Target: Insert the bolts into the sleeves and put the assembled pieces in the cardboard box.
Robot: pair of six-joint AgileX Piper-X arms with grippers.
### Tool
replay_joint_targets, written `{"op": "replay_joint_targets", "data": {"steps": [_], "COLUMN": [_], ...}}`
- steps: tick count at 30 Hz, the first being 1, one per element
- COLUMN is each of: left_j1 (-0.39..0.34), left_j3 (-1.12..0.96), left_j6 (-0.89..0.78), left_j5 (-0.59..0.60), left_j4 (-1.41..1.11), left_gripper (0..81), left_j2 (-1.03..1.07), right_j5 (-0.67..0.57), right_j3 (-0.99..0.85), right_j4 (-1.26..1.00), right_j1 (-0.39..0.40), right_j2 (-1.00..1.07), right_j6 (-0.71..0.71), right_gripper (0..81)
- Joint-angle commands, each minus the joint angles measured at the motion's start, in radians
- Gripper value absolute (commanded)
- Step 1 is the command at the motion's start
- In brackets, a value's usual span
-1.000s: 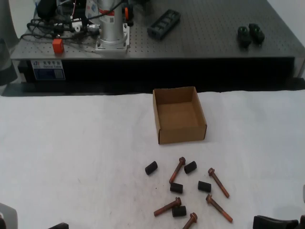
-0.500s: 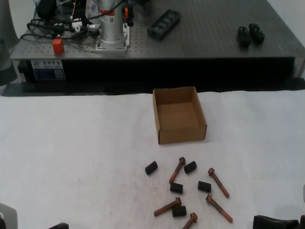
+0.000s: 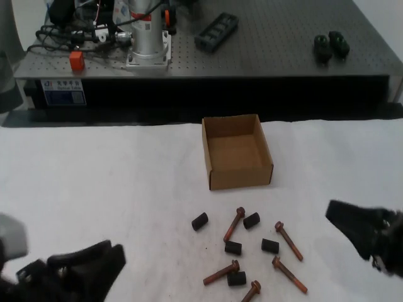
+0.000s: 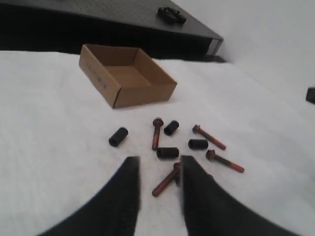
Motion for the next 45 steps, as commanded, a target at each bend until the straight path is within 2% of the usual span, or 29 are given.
{"op": "replay_joint_targets", "data": {"steps": [1,6,9,13,18,26,30,34,39,45], "left_j1": [0.000,0.000,0.000,0.000,0.000,0.000,0.000,0.000,0.000,0.000], "left_j3": [-0.073,-0.246,-0.344,-0.420,-0.444,-0.444,-0.444,-0.454,-0.557,-0.807], "left_j6": [0.046,0.166,0.173,0.179,0.186,0.220,0.235,0.281,0.386,0.524], "left_j5": [0.012,0.012,0.012,0.012,0.034,0.058,0.093,0.124,0.125,0.125], "left_j4": [-0.031,-0.025,0.002,0.016,0.016,0.023,0.026,0.068,0.205,0.393], "left_gripper": [34.2,33.7,33.7,33.7,33.7,33.7,33.7,33.7,33.7,33.7], "left_j2": [0.090,0.396,0.529,0.637,0.692,0.702,0.702,0.715,0.835,1.069], "right_j5": [0.031,0.146,0.238,0.325,0.366,0.430,0.471,0.471,0.471,0.341], "right_j3": [-0.174,-0.464,-0.617,-0.738,-0.809,-0.814,-0.814,-0.814,-0.814,-0.756], "right_j4": [0.160,0.460,0.572,0.619,0.649,0.652,0.651,0.635,0.610,0.625], "right_j1": [0.002,0.009,0.040,0.101,0.153,0.187,0.189,0.189,0.162,0.081], "right_j2": [0.254,0.632,0.813,0.994,1.105,1.170,1.194,1.200,1.165,0.969], "right_j6": [-0.177,-0.420,-0.520,-0.600,-0.603,-0.605,-0.621,-0.635,-0.636,-0.575], "right_gripper": [22.9,22.9,22.9,22.9,22.9,21.5,13.7,0.6,2.0,2.0]}}
